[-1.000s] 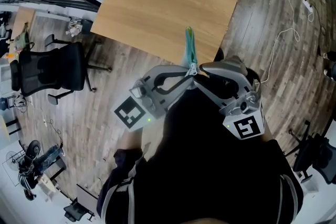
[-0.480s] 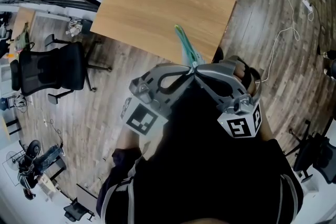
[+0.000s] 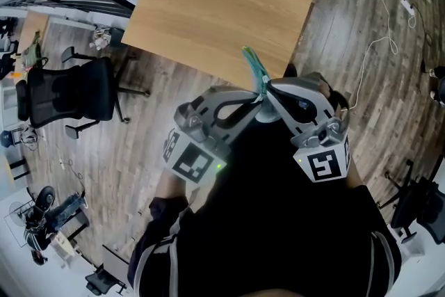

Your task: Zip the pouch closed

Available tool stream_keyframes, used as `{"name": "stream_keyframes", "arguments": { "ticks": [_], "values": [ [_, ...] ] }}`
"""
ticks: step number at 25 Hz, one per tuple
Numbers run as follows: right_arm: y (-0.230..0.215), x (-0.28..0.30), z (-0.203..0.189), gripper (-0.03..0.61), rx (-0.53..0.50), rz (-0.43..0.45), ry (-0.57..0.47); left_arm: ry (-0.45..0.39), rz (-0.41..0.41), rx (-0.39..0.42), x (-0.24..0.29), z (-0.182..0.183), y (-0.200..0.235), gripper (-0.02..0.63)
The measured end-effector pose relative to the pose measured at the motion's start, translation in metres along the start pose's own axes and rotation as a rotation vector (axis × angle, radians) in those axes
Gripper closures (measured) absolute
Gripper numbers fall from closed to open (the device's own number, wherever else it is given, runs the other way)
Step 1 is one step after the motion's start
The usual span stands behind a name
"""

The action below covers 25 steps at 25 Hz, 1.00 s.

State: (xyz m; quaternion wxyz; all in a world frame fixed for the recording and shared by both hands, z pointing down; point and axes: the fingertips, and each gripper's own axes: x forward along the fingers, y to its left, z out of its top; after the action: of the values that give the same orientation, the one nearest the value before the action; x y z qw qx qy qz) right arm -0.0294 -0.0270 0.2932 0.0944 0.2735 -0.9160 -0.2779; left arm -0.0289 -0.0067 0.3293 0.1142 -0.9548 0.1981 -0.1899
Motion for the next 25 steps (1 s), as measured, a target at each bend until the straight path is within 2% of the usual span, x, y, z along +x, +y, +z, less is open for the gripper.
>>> {"name": "stream_keyframes", "arguments": {
  "ticks": [7, 14, 17, 20, 23, 25],
  "values": [
    [-0.03, -0.006, -0.014, 0.562, 0.027, -0.125, 0.058, -0.016, -0.029, 0.007, -0.004, 0.008, -0.019, 0.607],
    [-0.092, -0.029, -0.043, 0.563, 0.05, -0.321, 0.152, -0.048, -0.043, -0.018, -0.014, 0.013, -0.031, 0.607],
    [-0.093, -0.031, -0.043, 0.563, 0.08, -0.347, 0.146, -0.05, -0.035, -0.028, -0.019, 0.011, -0.03, 0.607],
    [-0.087, -0.026, -0.041, 0.563, 0.076, -0.331, 0.142, -0.072, -0.02, -0.04, -0.025, 0.012, -0.026, 0.607],
    [-0.091, -0.028, -0.037, 0.56, 0.143, -0.335, 0.097, -0.091, 0.038, -0.032, -0.032, 0.012, -0.01, 0.607],
    [-0.095, -0.031, -0.035, 0.547, 0.202, -0.335, 0.059, -0.1, 0.102, -0.073, -0.042, 0.005, 0.008, 0.607]
  ]
}}
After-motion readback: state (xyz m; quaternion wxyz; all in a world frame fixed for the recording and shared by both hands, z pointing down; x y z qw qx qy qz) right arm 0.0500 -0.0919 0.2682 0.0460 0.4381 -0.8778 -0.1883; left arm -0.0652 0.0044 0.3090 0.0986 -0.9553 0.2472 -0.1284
